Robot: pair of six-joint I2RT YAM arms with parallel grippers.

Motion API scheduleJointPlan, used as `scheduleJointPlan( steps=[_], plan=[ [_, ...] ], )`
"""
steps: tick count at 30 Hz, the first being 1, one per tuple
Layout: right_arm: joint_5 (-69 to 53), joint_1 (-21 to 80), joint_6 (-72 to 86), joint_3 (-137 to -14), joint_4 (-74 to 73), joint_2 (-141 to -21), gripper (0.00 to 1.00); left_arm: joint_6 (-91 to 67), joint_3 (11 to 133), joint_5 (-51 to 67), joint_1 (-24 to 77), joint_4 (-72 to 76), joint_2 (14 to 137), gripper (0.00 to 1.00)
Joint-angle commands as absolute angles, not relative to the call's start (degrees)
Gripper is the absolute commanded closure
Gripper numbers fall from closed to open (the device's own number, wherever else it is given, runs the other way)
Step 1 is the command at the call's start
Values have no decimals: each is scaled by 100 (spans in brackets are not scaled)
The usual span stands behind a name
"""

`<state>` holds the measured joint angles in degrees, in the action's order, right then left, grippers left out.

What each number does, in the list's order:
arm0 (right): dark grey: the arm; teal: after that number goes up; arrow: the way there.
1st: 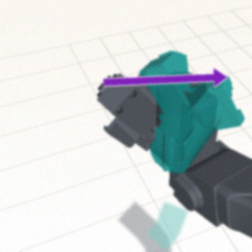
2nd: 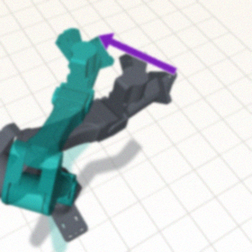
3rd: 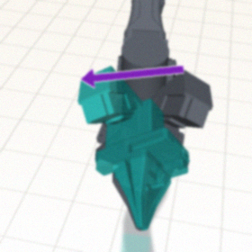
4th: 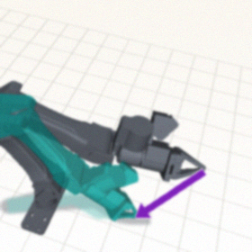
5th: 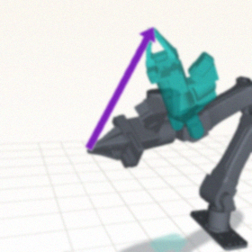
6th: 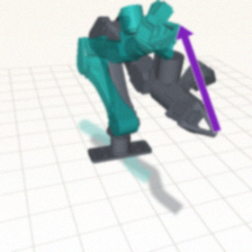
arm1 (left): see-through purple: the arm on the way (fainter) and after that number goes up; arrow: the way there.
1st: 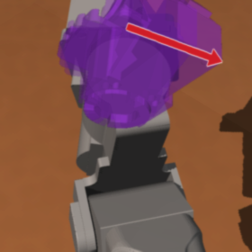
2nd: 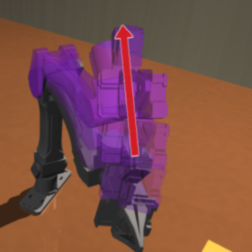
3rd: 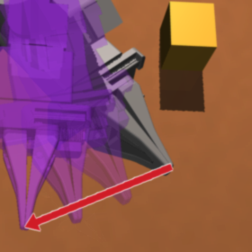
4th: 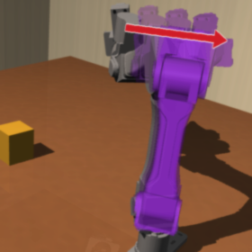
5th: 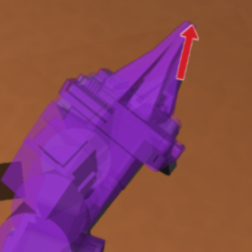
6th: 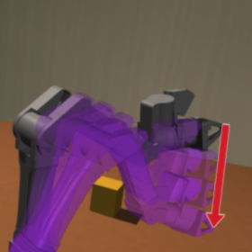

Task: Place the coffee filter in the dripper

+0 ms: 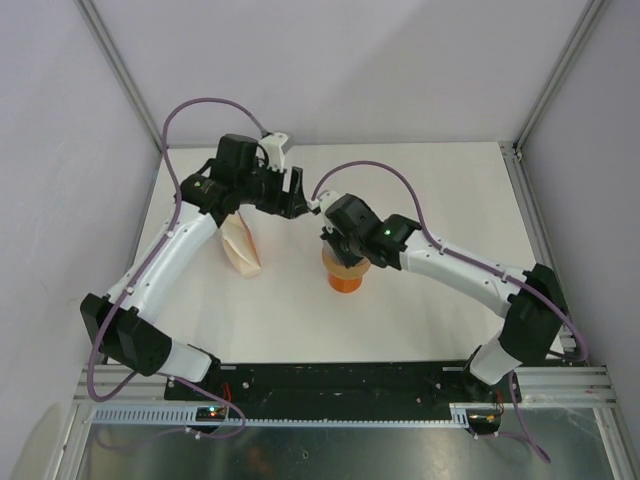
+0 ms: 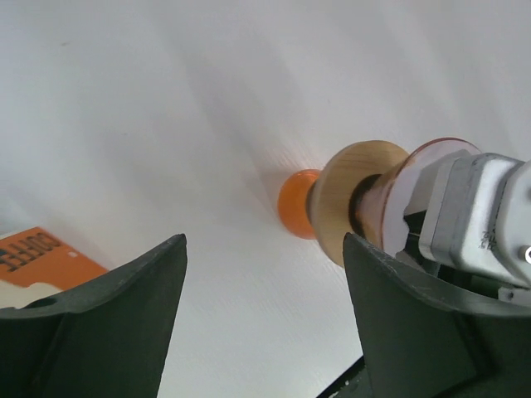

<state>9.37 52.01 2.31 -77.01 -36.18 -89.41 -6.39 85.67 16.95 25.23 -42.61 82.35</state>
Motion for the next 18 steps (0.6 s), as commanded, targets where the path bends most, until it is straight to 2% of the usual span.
scheduleJointPlan(
  steps=[1, 10, 14, 18],
  plan=[
    [915, 5121, 149, -8331, -4264, -9388, 100, -366, 8618, 1637, 2196, -4195, 7949, 19],
    [867, 5162, 278, -9563, -5427, -10203, 100, -308, 8414, 1651, 1970, -4186, 7954, 19],
    [1215, 5226, 388, -9984, -5885, -10377, 100, -319, 8372, 1710, 1912, -4174, 7969, 19],
    [1332, 5207, 313, -10004, -5947, -10369, 100, -325, 8360, 1765, 1864, -4162, 7951, 19]
  ],
)
